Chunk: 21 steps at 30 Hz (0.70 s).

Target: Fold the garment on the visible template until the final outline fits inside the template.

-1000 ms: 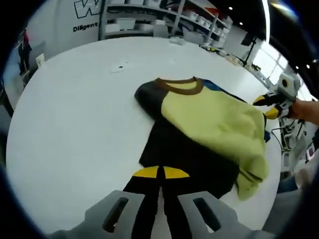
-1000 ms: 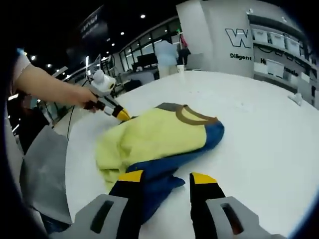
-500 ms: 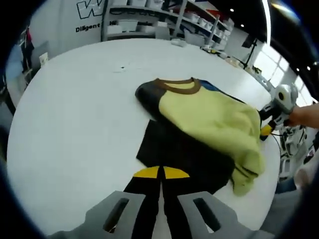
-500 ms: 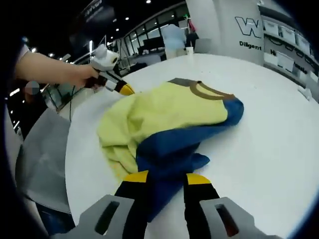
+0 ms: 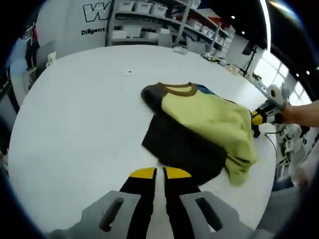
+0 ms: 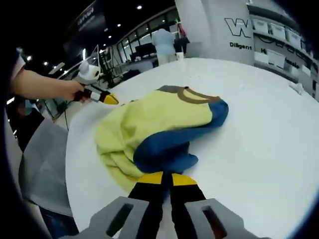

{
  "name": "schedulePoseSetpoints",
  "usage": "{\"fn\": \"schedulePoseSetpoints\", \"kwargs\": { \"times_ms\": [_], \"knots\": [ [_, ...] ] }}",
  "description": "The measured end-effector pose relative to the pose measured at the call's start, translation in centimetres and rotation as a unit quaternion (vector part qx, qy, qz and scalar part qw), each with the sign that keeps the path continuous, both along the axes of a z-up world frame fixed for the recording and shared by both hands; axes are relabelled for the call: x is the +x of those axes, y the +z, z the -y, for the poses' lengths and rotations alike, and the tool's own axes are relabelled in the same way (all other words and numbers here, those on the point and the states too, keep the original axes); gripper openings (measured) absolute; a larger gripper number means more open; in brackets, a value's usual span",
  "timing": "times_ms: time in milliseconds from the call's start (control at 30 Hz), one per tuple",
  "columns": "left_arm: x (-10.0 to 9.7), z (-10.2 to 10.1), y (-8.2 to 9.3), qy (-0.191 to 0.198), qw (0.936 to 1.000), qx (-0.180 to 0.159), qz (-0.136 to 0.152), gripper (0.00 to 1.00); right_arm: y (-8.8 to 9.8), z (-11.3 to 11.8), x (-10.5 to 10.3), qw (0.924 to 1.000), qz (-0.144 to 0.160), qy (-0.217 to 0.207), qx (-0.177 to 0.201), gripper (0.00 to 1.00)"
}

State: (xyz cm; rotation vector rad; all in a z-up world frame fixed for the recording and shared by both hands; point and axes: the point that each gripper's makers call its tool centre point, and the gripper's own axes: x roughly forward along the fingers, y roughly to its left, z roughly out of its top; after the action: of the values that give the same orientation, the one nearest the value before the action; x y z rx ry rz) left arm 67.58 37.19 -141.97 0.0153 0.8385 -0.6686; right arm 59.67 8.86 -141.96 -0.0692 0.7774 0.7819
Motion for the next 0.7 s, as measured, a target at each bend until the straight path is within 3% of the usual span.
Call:
{"fn": "schedulePoseSetpoints", "kwargs": {
  "times_ms": [67, 233, 400, 500, 567, 700],
  "knots": [
    [0.8, 0.8, 0.0, 0.007, 0.9999, -0.011, -0.003, 0.19, 0.1, -0.4, 0.0, 1.0000, 0.005, 0.002, 0.001, 0.09],
    [2.3, 1.2, -1.1, 0.013, 0.9999, 0.008, -0.006, 0.21, -0.3, -1.4, -0.4, 0.9995, 0.007, 0.025, -0.016, 0.21],
    [3.4, 1.2, -1.6, 0.038, 0.9990, 0.000, -0.023, 0.18, -0.8, -1.3, -0.1, 0.9997, -0.001, 0.016, -0.018, 0.20],
    [3.9, 1.2, -2.0, 0.046, 0.9984, 0.011, -0.030, 0.09, -1.0, -1.3, 0.0, 0.9996, -0.001, 0.015, -0.025, 0.18],
    [3.7, 1.4, -2.1, 0.037, 0.9986, 0.015, -0.034, 0.00, -1.0, -1.3, 0.0, 0.9996, 0.000, 0.015, -0.024, 0.13],
    [3.4, 1.3, -2.2, 0.029, 0.9989, 0.017, -0.032, 0.00, -1.0, -1.3, 0.1, 0.9996, -0.002, 0.010, -0.025, 0.03]
  ]
}}
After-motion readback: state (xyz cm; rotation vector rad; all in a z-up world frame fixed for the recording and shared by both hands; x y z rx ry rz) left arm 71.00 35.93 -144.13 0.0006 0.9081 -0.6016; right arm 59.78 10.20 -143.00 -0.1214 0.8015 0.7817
